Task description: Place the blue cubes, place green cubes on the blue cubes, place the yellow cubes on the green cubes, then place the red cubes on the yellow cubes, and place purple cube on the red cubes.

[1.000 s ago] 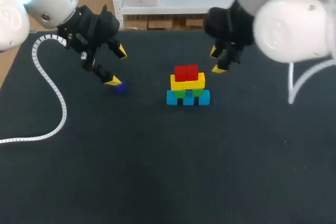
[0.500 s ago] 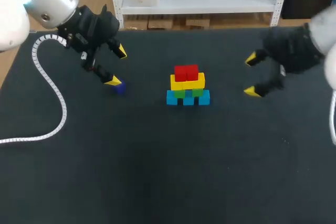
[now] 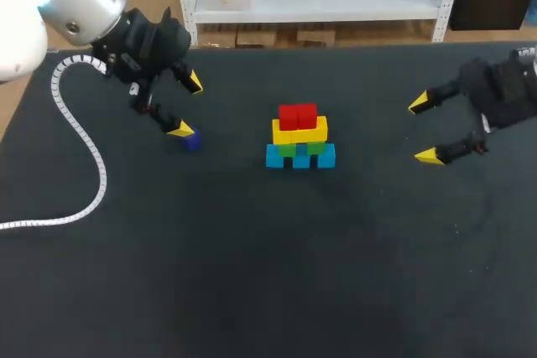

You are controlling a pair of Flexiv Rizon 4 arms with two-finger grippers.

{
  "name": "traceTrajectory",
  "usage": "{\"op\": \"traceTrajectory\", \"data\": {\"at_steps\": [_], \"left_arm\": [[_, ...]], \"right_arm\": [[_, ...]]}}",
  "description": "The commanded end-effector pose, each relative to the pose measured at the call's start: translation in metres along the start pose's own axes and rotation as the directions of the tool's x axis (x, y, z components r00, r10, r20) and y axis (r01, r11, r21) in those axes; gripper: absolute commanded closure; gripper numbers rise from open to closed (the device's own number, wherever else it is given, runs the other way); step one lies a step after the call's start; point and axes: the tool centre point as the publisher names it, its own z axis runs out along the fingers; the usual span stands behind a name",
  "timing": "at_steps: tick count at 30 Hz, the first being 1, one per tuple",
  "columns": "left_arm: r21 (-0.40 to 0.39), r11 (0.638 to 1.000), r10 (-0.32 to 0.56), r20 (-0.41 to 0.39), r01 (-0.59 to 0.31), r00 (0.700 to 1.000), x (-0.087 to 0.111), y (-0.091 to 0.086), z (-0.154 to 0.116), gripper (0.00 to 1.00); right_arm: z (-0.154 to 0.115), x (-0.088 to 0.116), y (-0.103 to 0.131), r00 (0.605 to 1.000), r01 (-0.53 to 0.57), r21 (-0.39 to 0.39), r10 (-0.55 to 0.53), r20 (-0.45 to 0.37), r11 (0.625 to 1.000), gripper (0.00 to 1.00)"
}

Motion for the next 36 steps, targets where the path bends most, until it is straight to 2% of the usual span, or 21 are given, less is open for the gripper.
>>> {"op": "traceTrajectory", "data": {"at_steps": [1,3,7,13,20,36], "left_arm": [[0.001,1.000,0.003,0.002,-0.003,1.000,0.001,0.001,0.000,0.00],[0.001,1.000,0.003,0.002,-0.003,1.000,0.001,0.001,0.000,0.00],[0.028,0.984,0.175,-0.025,-0.174,0.984,0.012,0.005,0.009,0.00],[0.146,0.918,0.386,-0.116,-0.369,0.915,0.028,0.021,0.027,0.00],[0.199,0.891,0.442,-0.171,-0.409,0.881,0.045,0.040,0.049,0.00],[0.244,0.863,0.487,-0.167,-0.443,0.857,0.076,0.051,0.066,0.00]], "right_arm": [[0.000,0.002,-0.003,0.999,0.001,-0.008,-0.001,0.043,1.000,0.00],[0.000,0.002,-0.003,0.999,0.001,-0.008,-0.001,0.043,1.000,0.00],[0.000,0.002,-0.003,0.999,0.001,-0.008,-0.001,0.043,1.000,0.00],[0.000,0.002,-0.003,0.999,0.001,-0.008,-0.001,0.043,1.000,0.00],[0.000,0.002,-0.003,0.999,0.001,-0.008,-0.001,0.043,1.000,0.00],[0.000,0.002,-0.003,0.999,0.001,-0.008,-0.001,0.043,1.000,0.00]]}}
